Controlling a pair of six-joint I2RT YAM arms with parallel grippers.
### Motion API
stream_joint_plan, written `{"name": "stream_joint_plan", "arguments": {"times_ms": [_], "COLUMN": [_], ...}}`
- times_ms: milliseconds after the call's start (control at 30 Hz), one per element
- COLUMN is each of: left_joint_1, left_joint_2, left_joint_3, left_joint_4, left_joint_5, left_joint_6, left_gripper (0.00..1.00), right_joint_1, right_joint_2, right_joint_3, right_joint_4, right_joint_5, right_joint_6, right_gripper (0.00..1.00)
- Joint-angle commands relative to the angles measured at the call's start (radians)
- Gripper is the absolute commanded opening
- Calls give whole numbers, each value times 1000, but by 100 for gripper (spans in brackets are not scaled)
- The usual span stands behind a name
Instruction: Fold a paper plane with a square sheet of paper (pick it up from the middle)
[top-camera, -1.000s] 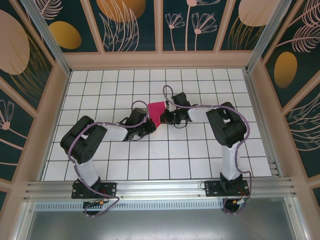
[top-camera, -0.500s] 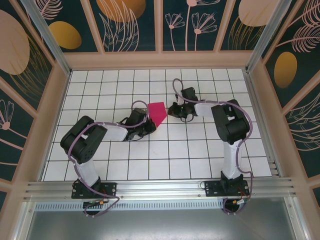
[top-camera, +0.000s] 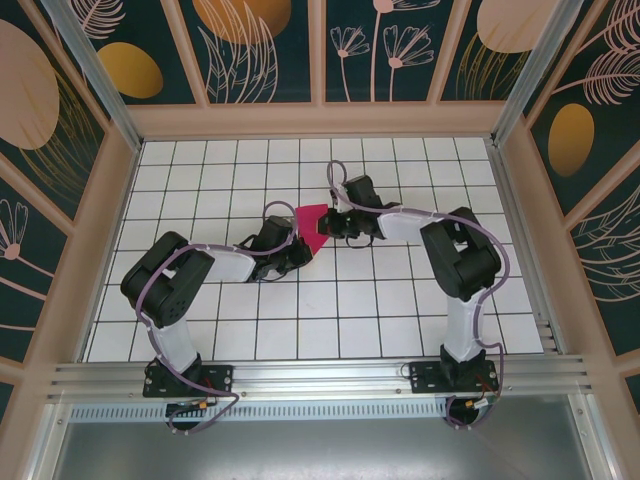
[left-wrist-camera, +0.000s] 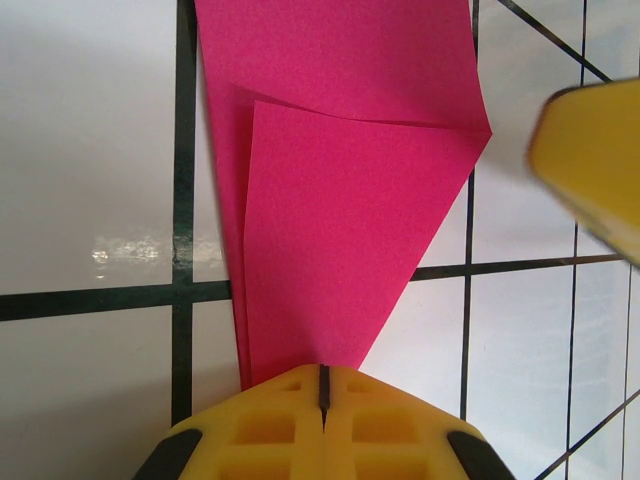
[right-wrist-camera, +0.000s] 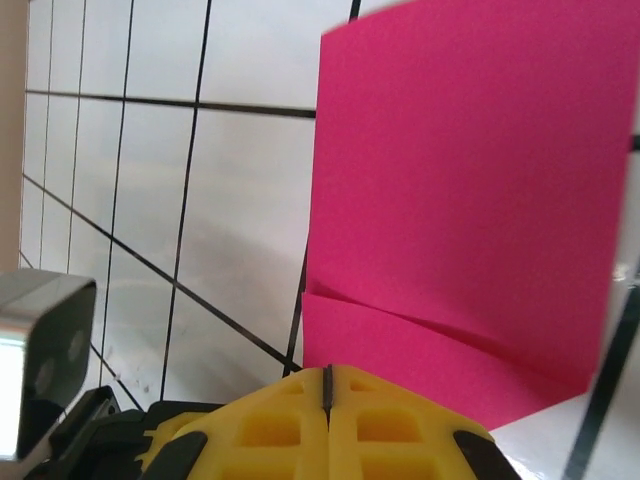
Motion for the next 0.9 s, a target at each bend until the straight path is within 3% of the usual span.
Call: {"name": "stream_joint_plan", "arguments": {"times_ms": [0, 600, 867], "left_joint_1": [2, -1, -8], "left_joint_2": [15, -66, -90], "left_joint_3": [-27, -77, -39], "left_joint_4": [-159, -168, -313], "left_joint_5": [-10, 103, 52], "left_joint_6": [21, 78, 192], "left_gripper": [0, 0, 0], "right_joint_1": [10, 19, 19], "right_joint_2": [59, 164, 150], "right_joint_3": [17, 48, 46], "right_joint_4": [3, -115, -137], "right_joint_5": [-41, 39, 53], "right_joint_6": [18, 57, 63], "right_gripper": [0, 0, 0]}}
